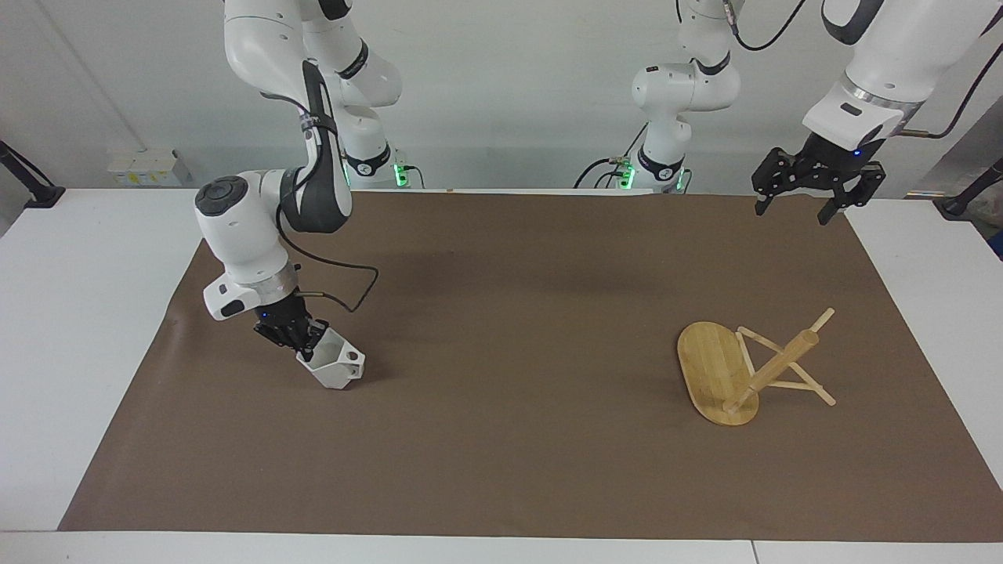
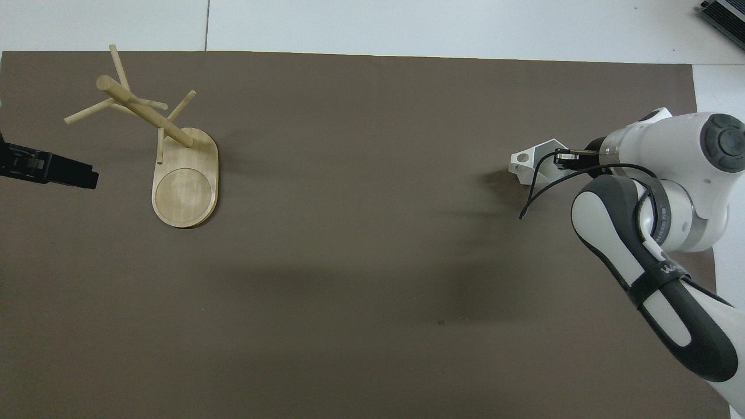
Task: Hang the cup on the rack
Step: 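Carry the cup toward the left gripper while the left gripper reaches it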
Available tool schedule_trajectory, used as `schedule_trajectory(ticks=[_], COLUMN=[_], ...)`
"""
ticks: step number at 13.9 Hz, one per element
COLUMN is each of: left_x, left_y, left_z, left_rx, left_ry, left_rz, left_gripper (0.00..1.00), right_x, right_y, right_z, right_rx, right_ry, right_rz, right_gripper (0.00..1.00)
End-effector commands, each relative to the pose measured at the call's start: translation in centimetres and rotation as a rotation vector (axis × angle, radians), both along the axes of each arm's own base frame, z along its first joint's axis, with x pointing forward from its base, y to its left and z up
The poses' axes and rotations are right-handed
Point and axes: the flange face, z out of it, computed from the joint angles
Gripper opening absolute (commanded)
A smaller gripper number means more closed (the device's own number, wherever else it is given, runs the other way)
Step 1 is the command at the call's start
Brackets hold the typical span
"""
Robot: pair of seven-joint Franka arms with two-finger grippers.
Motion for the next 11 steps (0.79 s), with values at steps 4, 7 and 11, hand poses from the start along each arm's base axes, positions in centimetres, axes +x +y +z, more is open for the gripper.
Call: schedule_trajectory(ticks=[4,7,11], left_x=[-0.5,-0.4,-0.2], left_y=[-0.1,-0.6,-2.6], left_z=[-0.7,-0.7,-1.1], left_rx=[0.012,-0.017,-0.149], left_ry=[0.001,0.003,0.060], left_rz=[0.092,0.146,0.394], left_gripper=[1.00,1.00,1.00], right_x=[-0.4,-2.1,-3.7], right_y=[7.4,12.9,19.3], right_z=[12.3,18.2,21.3], right_rx=[0.098,0.274,0.492], right_ry=[0.009,-0.077,-0.082], right_rz=[0.122,0.182,0.281], right_gripper=[0.00,0.00,0.00])
